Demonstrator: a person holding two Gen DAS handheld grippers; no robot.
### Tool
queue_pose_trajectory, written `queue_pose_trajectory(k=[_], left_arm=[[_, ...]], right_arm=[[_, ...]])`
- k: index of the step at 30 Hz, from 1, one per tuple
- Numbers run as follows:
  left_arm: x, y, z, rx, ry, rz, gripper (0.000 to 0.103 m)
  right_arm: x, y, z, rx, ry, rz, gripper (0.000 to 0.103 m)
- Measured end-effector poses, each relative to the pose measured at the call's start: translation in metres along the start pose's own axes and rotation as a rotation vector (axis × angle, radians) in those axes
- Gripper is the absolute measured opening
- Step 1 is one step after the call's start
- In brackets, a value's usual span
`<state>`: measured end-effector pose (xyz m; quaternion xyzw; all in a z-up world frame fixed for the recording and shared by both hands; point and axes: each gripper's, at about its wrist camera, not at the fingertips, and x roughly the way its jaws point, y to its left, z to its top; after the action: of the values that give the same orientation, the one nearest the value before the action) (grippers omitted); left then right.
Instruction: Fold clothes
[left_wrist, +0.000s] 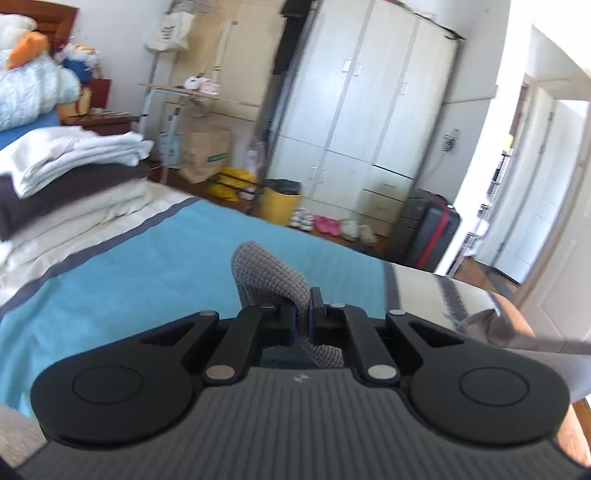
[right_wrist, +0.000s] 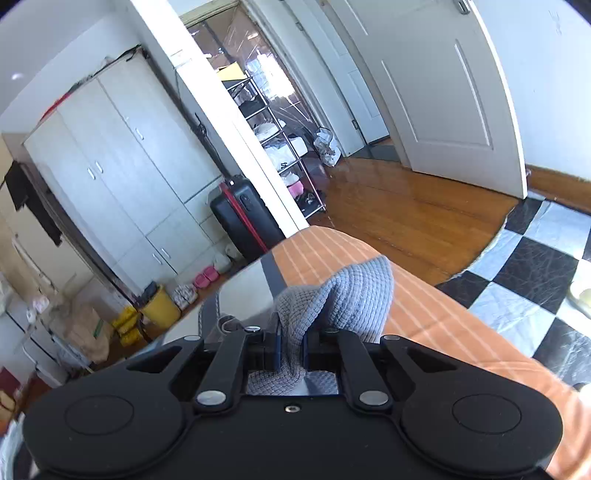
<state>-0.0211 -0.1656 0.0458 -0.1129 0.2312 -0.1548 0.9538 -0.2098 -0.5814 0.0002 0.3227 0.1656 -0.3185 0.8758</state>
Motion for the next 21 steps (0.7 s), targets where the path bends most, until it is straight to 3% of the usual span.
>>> queue_pose_trajectory(k=[4,5,9,11,13,16,18,21], left_arm=[[0.037,-0.010,0.023,0.090,0.080,-0.067,0.005],[0.052,-0.017,0.029,0.161,0.089,-0.074,0.005],[0.108,-0.050,0.063,0.377,0.039,-0.048,0.005],[0.127,-0.056,0.098,0.347,-0.014,-0.041,0.005],[0.132,-0.055,0.138,0.249,-0.097,-0.042,0.005],[0.113,-0.054,0.178,0.148,-0.229,-0.052,0.005],[0.099,-0.048,0.184,0.105,-0.270,-0.060,0.005],[0.091,-0.028,0.162,0.063,-0.262,-0.038,0.006]], right_arm=[[0.039,0.008,0.008,-0.076,0.125,-0.004,0.010],[0.050,0.018,0.015,-0.127,0.131,0.005,0.010],[0.067,0.072,0.075,-0.259,0.033,0.090,0.010],[0.066,0.102,0.107,-0.299,-0.049,0.123,0.010],[0.050,0.124,0.136,-0.277,-0.151,0.133,0.010],[0.015,0.146,0.163,-0.229,-0.286,0.174,0.010],[-0.001,0.148,0.164,-0.233,-0.335,0.171,0.010],[-0.003,0.131,0.145,-0.217,-0.285,0.164,0.011]])
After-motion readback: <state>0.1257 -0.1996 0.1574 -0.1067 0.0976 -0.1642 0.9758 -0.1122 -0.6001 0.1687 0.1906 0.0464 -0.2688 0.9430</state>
